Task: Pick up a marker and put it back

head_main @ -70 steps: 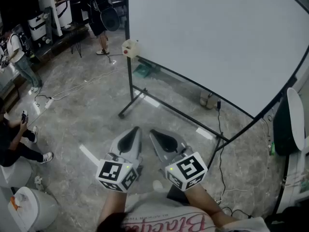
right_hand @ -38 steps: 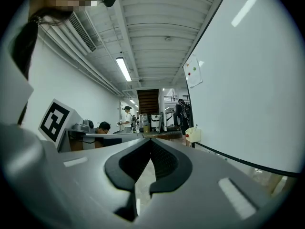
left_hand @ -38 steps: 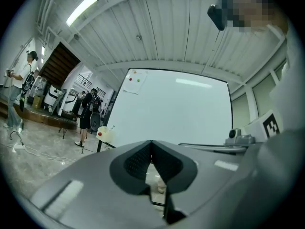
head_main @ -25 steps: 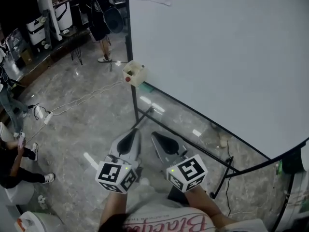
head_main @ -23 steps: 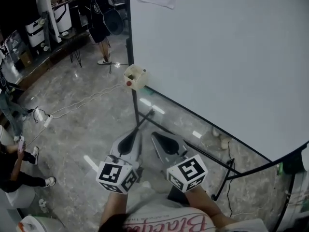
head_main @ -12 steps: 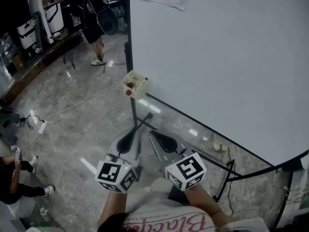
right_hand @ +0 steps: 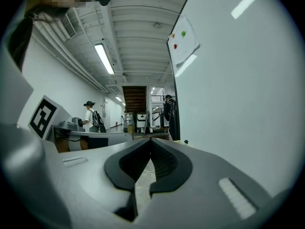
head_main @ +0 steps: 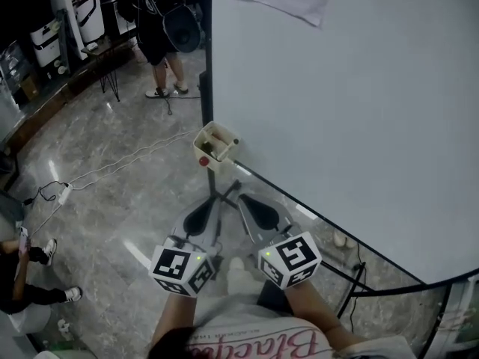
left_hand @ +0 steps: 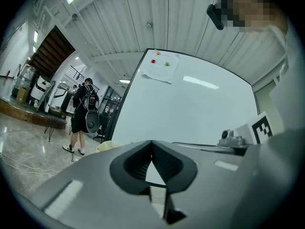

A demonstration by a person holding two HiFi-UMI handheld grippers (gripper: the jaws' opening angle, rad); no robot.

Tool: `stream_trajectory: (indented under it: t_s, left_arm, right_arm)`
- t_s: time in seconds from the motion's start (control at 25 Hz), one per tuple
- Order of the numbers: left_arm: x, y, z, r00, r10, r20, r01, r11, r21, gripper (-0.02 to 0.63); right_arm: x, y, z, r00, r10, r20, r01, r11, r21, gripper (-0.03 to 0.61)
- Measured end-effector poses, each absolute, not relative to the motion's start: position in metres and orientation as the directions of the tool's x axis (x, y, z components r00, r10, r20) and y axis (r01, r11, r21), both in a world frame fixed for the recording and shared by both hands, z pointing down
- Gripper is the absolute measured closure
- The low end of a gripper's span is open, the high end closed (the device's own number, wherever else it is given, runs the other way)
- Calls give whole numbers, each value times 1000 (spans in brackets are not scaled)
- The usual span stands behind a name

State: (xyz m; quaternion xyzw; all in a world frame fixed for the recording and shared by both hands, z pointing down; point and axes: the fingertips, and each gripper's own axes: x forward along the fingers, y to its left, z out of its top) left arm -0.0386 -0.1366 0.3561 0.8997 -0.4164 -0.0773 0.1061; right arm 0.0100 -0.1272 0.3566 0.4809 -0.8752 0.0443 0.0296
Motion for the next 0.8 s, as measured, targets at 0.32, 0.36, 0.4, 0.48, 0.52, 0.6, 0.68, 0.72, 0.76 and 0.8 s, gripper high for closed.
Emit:
stream_trajectory:
  t_s: [0.32, 0.36, 0.4, 0.48, 0.52, 0.6, 0.68, 0.72, 0.76, 0.8]
  left_arm:
    - [-19, -209, 357, 627, -778, -36, -749, -615, 246, 614]
    - [-19, -218, 357, 619, -784, -35, -755, -607, 247, 614]
    - [-19, -227, 358, 609, -793, -33, -763, -596, 248, 615]
    - [-21, -243, 360, 585, -811, -29, -780, -572, 255, 615]
    - [-22, -250, 361, 575, -818, -27, -786, -561, 260, 615]
    - [-22, -262, 364, 561, -828, -22, -795, -546, 266, 614]
    - [-22, -272, 367, 553, -833, -11, -802, -535, 267, 614]
    - [-22, -276, 369, 549, -836, -4, -804, -530, 269, 615]
    - [-23, -279, 371, 545, -838, 2, -807, -524, 273, 614]
    - [-24, -282, 374, 540, -841, 8, -810, -517, 277, 615]
  right_arm:
    - [36, -210, 365, -516, -850, 107, -857, 509, -84, 577]
    - [38, -219, 366, -519, -848, 109, -855, 512, -86, 577]
    - [39, -228, 366, -524, -844, 112, -852, 517, -86, 577]
    - [40, -243, 369, -540, -833, 121, -842, 533, -84, 577]
    - [39, -249, 371, -551, -825, 127, -834, 545, -84, 575]
    - [37, -259, 377, -571, -808, 145, -821, 564, -91, 516]
    - [36, -270, 385, -582, -795, 168, -813, 573, -102, 480]
    - [35, -275, 390, -587, -789, 182, -810, 577, -108, 467]
    - [33, -279, 395, -592, -782, 195, -806, 581, -113, 459]
    - [31, -282, 400, -597, -775, 208, -801, 586, -120, 450]
